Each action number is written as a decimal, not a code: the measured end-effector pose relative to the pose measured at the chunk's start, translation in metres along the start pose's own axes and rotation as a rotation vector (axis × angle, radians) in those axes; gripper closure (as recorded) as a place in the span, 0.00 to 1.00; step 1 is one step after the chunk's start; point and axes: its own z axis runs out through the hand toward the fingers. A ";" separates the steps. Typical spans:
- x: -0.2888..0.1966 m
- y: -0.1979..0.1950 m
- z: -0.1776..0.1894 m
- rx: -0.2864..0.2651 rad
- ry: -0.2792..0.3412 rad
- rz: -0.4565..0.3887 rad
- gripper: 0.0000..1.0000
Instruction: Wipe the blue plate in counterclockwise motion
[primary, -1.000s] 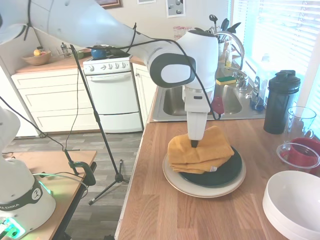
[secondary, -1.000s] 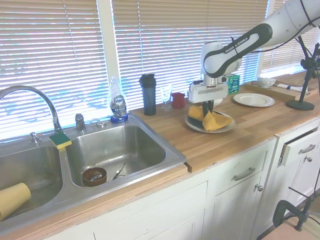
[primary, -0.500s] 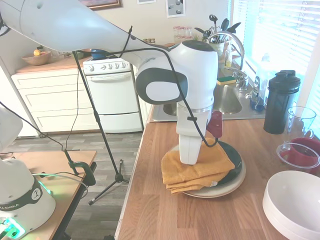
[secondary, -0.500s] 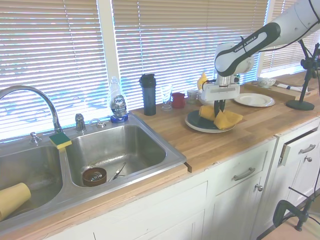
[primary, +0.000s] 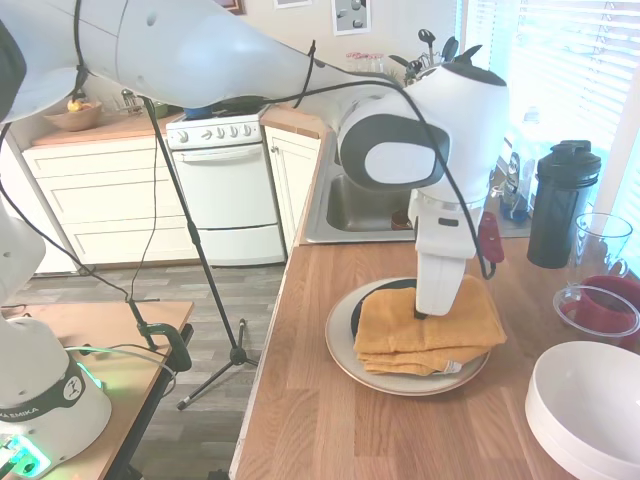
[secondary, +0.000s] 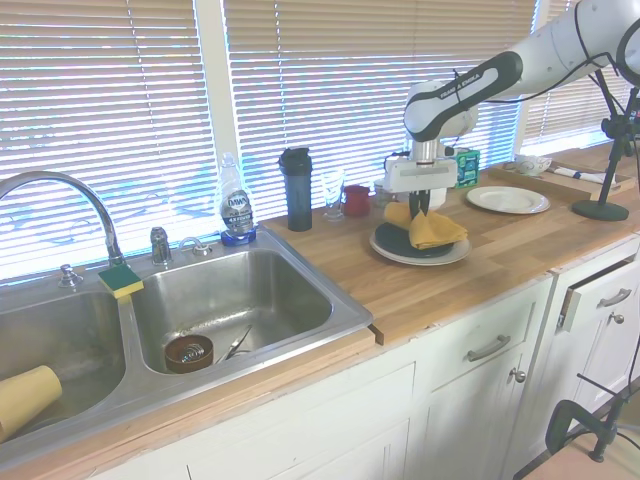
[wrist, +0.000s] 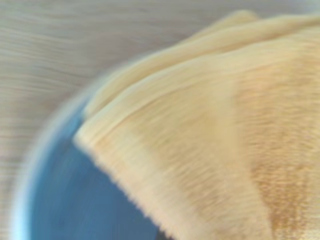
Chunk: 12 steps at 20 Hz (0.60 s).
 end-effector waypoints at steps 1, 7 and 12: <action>-0.007 -0.007 -0.002 -0.003 0.002 -0.008 1.00; -0.062 -0.038 -0.002 -0.019 0.037 -0.061 1.00; -0.086 -0.043 0.007 -0.026 0.066 -0.090 1.00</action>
